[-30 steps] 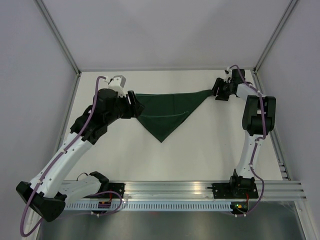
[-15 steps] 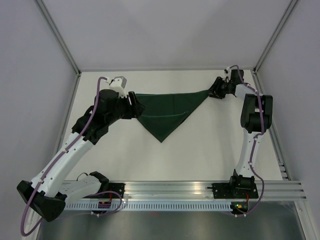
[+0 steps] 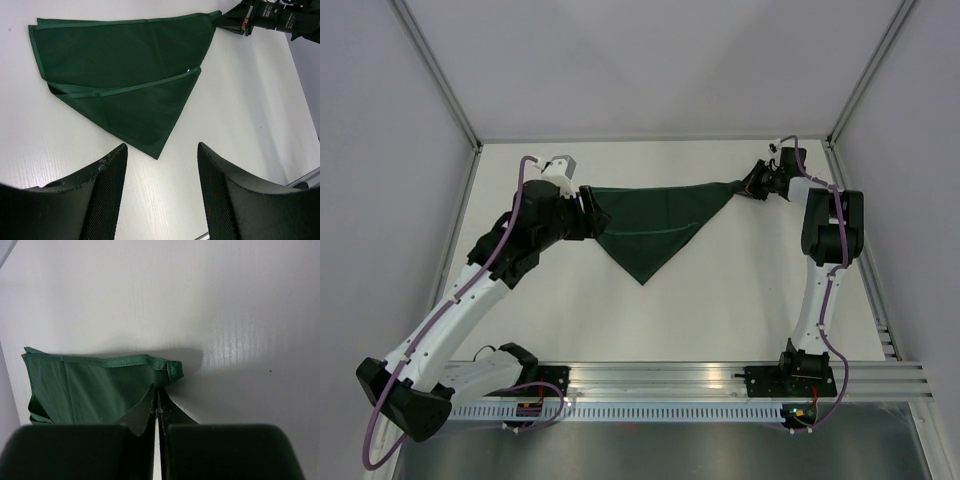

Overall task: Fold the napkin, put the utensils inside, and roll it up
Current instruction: Fold the napkin

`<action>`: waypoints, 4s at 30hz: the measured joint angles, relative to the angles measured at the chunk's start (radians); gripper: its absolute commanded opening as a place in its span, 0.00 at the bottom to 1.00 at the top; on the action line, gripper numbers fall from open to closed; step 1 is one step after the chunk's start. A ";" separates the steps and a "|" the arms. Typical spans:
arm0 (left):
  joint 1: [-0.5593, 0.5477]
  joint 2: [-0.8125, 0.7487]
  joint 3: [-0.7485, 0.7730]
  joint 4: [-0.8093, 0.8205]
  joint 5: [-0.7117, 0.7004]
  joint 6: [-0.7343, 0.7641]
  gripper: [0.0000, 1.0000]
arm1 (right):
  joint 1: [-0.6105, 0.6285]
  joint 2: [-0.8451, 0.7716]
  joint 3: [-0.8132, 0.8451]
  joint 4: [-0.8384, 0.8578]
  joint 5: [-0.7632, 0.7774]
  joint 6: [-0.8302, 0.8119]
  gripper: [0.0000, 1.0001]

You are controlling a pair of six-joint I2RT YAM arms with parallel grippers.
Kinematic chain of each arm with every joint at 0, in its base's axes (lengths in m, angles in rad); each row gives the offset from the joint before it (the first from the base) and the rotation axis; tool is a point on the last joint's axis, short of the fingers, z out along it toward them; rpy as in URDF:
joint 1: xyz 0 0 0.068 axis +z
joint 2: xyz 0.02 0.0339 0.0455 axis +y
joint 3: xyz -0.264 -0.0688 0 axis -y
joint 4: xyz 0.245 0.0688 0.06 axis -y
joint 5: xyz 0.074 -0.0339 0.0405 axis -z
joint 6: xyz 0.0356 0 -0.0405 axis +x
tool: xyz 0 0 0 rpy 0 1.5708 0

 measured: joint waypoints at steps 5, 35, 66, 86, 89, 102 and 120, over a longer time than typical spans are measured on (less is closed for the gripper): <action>0.000 0.000 -0.005 0.002 0.000 0.000 0.63 | 0.001 -0.044 -0.069 0.034 0.001 -0.004 0.02; 0.000 -0.143 -0.005 0.005 -0.031 -0.079 0.63 | 0.664 -0.582 -0.378 -0.097 0.174 -0.741 0.01; 0.000 -0.193 -0.005 -0.024 -0.048 -0.092 0.66 | 0.869 -0.467 -0.395 -0.242 0.207 -0.883 0.39; 0.004 0.043 -0.269 0.143 -0.167 -0.280 0.43 | 0.567 -0.406 -0.131 -0.314 0.284 -0.787 0.39; 0.019 0.117 -0.291 0.182 -0.185 -0.306 0.42 | 0.532 -0.319 -0.083 -0.353 0.267 -0.787 0.39; 0.119 0.389 -0.308 0.268 -0.184 -0.335 0.40 | 0.500 -0.153 0.006 -0.455 0.215 -0.772 0.39; 0.166 0.706 -0.119 0.300 -0.146 -0.308 0.41 | 0.495 -0.210 -0.092 -0.447 0.203 -0.749 0.37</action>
